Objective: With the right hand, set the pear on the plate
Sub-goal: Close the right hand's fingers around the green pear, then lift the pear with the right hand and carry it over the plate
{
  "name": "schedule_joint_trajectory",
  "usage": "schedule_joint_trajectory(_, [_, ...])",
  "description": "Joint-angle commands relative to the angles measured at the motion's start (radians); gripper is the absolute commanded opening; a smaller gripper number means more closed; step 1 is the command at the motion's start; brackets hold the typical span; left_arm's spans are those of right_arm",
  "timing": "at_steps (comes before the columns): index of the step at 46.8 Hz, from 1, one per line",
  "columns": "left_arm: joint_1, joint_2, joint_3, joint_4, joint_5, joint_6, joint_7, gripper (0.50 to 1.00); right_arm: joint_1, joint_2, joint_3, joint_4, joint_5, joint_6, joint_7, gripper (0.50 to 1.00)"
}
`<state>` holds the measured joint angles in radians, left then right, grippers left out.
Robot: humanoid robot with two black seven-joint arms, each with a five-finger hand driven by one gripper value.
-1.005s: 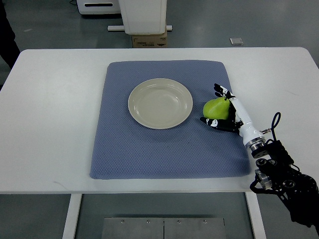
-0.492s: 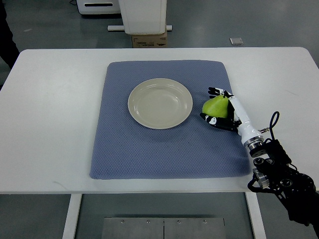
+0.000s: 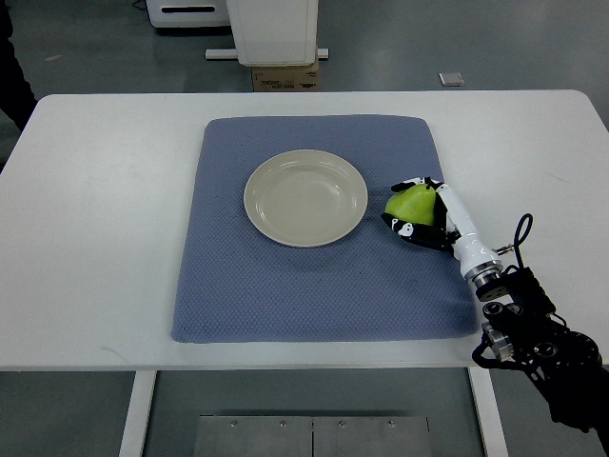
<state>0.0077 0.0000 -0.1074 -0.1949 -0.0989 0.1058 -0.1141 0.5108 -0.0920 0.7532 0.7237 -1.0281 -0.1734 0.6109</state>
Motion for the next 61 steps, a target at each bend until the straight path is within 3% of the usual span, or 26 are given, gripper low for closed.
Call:
schedule_joint_trajectory(1, [0.0,0.0,0.0,0.0,0.001,0.0,-0.001,1.0,0.003,-0.002,0.0,0.002,0.0,0.0,0.0,0.5])
schedule_joint_trajectory(32, [0.0,0.0,0.0,0.0,0.001,0.0,0.001,1.0,0.089,-0.009,0.005,0.042,0.005,-0.002,0.0,0.5])
schedule_joint_trajectory(44, [0.0,0.0,0.0,0.0,0.001,0.0,0.001,1.0,0.126,-0.008,0.0,0.071,0.005,-0.002,-0.051,0.5])
schedule_joint_trajectory(61, [0.0,0.0,0.0,0.0,-0.001,0.0,-0.001,1.0,0.173,0.029,-0.063,0.072,0.002,-0.005,-0.075,0.5])
